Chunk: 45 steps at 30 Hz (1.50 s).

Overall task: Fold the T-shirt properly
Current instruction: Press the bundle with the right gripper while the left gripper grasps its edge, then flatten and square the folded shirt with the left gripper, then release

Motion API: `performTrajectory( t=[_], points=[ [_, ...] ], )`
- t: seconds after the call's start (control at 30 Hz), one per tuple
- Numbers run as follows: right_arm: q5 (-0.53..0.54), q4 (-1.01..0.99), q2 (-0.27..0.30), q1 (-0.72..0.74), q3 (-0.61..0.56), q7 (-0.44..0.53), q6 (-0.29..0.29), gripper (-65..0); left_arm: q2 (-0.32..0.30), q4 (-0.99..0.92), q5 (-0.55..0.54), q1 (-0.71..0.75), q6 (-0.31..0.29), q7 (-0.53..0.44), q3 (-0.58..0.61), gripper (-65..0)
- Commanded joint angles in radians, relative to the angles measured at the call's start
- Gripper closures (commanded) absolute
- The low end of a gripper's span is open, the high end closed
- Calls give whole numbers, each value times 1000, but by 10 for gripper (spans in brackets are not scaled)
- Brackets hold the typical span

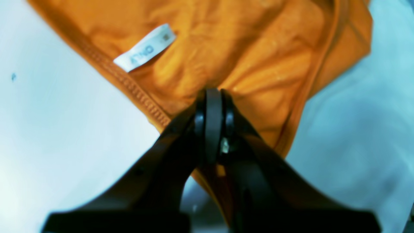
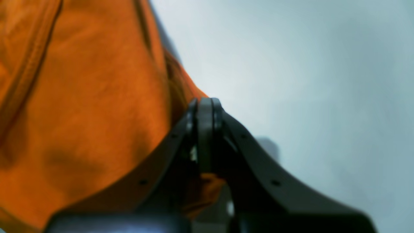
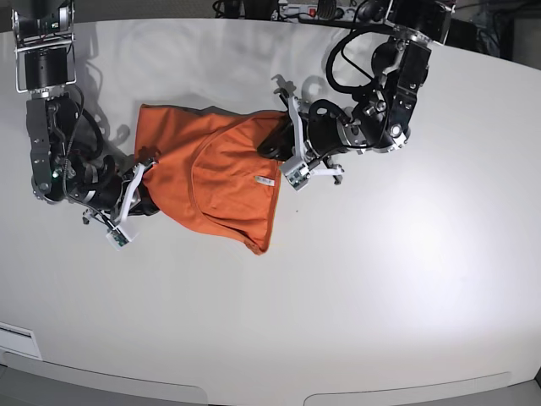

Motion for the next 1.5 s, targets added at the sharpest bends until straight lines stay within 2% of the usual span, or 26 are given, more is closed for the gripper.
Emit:
performTrajectory(
  t=[0.0, 0.13, 0.3, 0.4, 0.5, 0.63, 0.73, 0.87, 1.0, 1.03, 1.1, 1.27, 1.33, 1.4, 1.43, 1.47],
  points=[
    [-6, 14, 20, -1, 23, -14, 1, 0, -17, -26, 35, -31, 14, 21, -3, 0],
    [69, 34, 14, -107, 109, -17, 1, 0, -21, -140, 38, -121, 14, -24, -3, 0],
    [80, 127, -34, -246, 254, -39, 1, 0, -18, -245, 37, -234, 14, -72, -3, 0],
    [102, 206, -74, -333, 309, -39, 1, 0, -15, -287, 47, -272, 14, -171, -3, 0],
    [83, 284, -126, -411, 319, -39, 1, 0, 11, -325, 116, -287, 13, -304, -3, 0],
    [45, 369, -195, -495, 319, -39, 1, 0, 58, -394, 176, -307, -22, -388, -2, 0],
    [33, 436, -220, -550, 319, -39, 1, 0, 93, -450, 207, -340, -24, -479, -2, 0],
    [17, 520, -227, -607, 319, -39, 1, 0, 132, -469, 220, -394, -27, -486, -3, 0],
    [-42, 578, -227, -628, 319, -41, 1, 0, 133, -468, 176, -463, -109, -481, -3, 0],
    [-47, 589, -227, -631, 319, -42, -1, 0, 133, -468, 156, -480, -112, -478, -3, 0],
    [-50, 608, -227, -631, 325, -41, -21, 0, 133, -464, 76, -511, -112, -409, -3, 0],
    [-48, 658, -227, -618, 415, -11, -180, 0, 113, -403, -224, -536, -112, -36, -6, 0],
    [-29, 660, -227, -599, 472, -10, -208, 0, 92, -382, -376, -530, -112, 90, -6, 0],
    [40, 660, -228, -579, 535, -11, -202, 0, 68, -357, -531, -518, -112, 188, -6, 0],
    [101, 660, -228, -572, 571, -12, -180, 0, 55, -343, -607, -510, -112, 238, -6, 0],
    [176, 660, -228, -568, 608, -12, -134, 0, 41, -326, -682, -500, -112, 287, -6, 0]
  ],
)
